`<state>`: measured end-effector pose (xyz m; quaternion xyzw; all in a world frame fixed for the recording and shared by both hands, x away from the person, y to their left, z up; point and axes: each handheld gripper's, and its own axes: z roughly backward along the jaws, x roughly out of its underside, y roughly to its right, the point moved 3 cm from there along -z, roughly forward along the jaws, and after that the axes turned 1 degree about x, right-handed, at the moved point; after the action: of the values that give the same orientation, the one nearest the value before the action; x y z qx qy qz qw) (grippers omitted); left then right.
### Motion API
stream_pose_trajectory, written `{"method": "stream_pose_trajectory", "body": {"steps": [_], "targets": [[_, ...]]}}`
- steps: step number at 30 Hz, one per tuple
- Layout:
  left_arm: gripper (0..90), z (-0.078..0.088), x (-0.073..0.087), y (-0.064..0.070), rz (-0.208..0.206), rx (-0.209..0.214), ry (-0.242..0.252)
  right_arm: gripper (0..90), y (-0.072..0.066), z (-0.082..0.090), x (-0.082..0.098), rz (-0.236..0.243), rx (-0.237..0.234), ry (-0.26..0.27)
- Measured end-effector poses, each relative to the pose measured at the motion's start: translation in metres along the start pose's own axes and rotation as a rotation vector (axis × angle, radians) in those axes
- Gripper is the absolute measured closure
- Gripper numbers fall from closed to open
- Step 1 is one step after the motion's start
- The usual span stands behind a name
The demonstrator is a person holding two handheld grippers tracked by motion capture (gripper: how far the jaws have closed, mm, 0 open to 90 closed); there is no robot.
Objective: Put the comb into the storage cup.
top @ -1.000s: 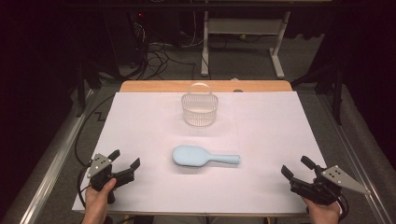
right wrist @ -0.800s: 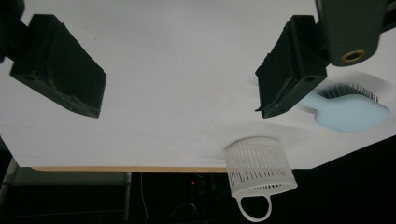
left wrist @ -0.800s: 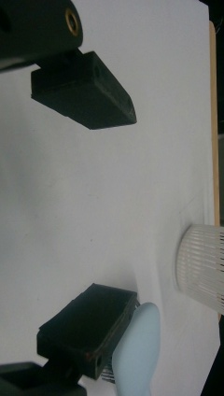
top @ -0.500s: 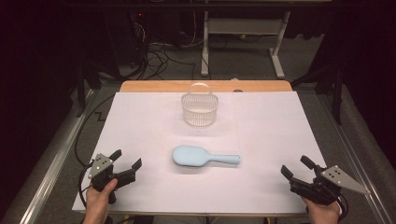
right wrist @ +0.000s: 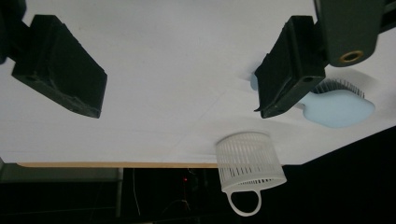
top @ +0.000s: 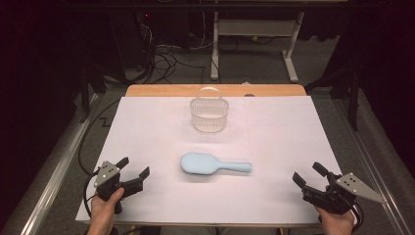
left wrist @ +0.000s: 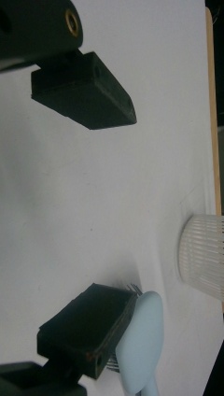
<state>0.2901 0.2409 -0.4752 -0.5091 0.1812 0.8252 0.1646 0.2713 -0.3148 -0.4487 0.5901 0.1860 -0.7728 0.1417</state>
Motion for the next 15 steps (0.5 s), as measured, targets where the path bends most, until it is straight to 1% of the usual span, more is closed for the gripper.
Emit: {"method": "stream_pose_trajectory", "body": {"steps": [4,6,10,15], "targets": [[15.2,-0.0006,0.0,-0.0004,0.002,-0.001,-0.002,17.9,-0.0014,-0.0004,-0.0012,0.01,-0.001,0.001],[15.2,-0.001,0.0,-0.0003,0.002,0.0,-0.002,18.7,-0.0025,-0.0013,-0.0015,0.015,-0.005,-0.007],[15.2,-0.0008,0.0003,0.0003,0.002,0.0,-0.004,21.5,-0.006,-0.003,-0.0037,0.018,-0.022,-0.017],[15.2,-0.0003,-0.0003,0.0014,-0.002,0.002,-0.002,22.0,-0.0088,-0.0032,-0.0046,0.027,-0.031,-0.02]]}}
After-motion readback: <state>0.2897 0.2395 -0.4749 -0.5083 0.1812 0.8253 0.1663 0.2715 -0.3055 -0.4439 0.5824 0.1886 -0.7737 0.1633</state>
